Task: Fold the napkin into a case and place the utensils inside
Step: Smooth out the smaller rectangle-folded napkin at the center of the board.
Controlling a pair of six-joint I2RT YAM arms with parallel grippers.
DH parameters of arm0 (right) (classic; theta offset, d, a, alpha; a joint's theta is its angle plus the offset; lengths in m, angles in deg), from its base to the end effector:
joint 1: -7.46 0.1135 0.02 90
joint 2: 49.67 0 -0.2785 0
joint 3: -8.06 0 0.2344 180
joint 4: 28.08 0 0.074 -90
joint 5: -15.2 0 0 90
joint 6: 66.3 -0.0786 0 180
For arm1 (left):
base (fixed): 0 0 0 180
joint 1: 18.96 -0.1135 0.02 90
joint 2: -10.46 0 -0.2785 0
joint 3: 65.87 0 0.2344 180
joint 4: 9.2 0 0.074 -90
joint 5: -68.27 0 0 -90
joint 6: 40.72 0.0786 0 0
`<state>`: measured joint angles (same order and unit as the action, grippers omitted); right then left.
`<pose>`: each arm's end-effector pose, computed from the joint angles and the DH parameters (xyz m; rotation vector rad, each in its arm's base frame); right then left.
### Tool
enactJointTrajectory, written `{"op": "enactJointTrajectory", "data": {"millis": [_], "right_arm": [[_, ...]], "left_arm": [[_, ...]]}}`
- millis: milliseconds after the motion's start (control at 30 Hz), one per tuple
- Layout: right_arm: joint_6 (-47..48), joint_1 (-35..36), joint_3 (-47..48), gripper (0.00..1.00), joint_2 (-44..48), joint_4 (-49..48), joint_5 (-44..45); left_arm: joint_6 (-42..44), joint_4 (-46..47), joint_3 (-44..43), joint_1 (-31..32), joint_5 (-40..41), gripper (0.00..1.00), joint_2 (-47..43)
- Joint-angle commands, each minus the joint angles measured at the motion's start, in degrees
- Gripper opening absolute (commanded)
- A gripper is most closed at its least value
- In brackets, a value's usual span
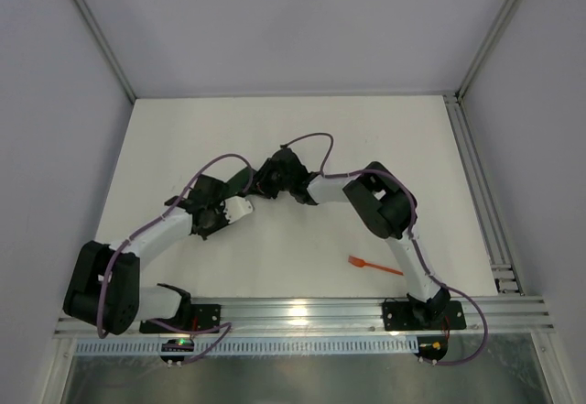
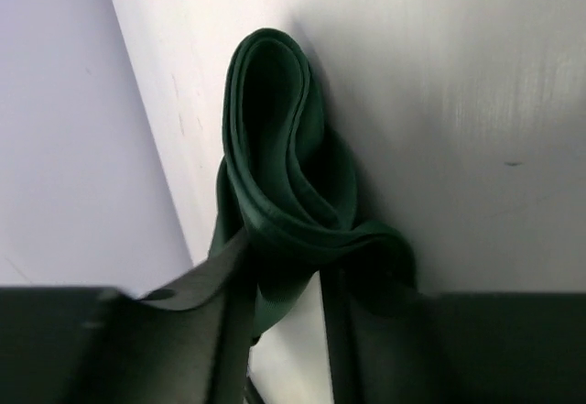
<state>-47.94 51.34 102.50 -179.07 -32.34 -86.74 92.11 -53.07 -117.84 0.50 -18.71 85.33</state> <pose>0.3626 0.3712 0.1174 0.4433 2.3981 1.3079 0.2120 -0.0705 0.1510 1.4091 2.3606 0.1854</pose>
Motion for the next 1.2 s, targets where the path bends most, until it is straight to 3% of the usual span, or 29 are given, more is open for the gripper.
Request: {"op": "enactJointTrajectory", "data": {"millis": [0,200,333,433,567,867,1100,1167], "right_arm": [[4.46,0.33,2.48,0.27,-0.50,-0.68,1.92],[13.35,0.33,1.16,0.12,1.08,-7.88,1.49],[19.67,0.68,-3.40,0.04,3.45,-19.97,-1.85],[23.20,1.03,-7.62,0.04,4.77,-29.76,-5.80],[29.70,1.74,-11.41,0.04,7.58,-31.54,-7.30],[14.61,1.03,-17.82,0.04,3.02,-31.97,-6.08],[9.41,1.04,-23.71,0.11,4.86,-30.58,-3.70],[8.71,1.12,-24.85,0.19,6.79,-28.64,-3.44]], "left_arm": [[1.38,-3.92,0.67,0.22,-5.13,0.00,-2.27],[1.47,-5.77,1.72,0.22,-7.86,0.00,-2.89],[1.38,-6.64,1.90,0.22,-8.48,0.00,-3.33],[1.56,-7.17,1.90,0.14,-8.56,0.00,-3.41],[1.38,-7.61,1.73,0.05,-9.53,0.00,-3.33],[0.59,-6.83,1.81,-0.04,-9.18,0.00,-2.01],[0.85,-7.26,2.17,-0.04,-10.06,0.00,-1.83],[1.11,-7.61,2.16,-0.04,-10.67,0.00,-1.92]]}}
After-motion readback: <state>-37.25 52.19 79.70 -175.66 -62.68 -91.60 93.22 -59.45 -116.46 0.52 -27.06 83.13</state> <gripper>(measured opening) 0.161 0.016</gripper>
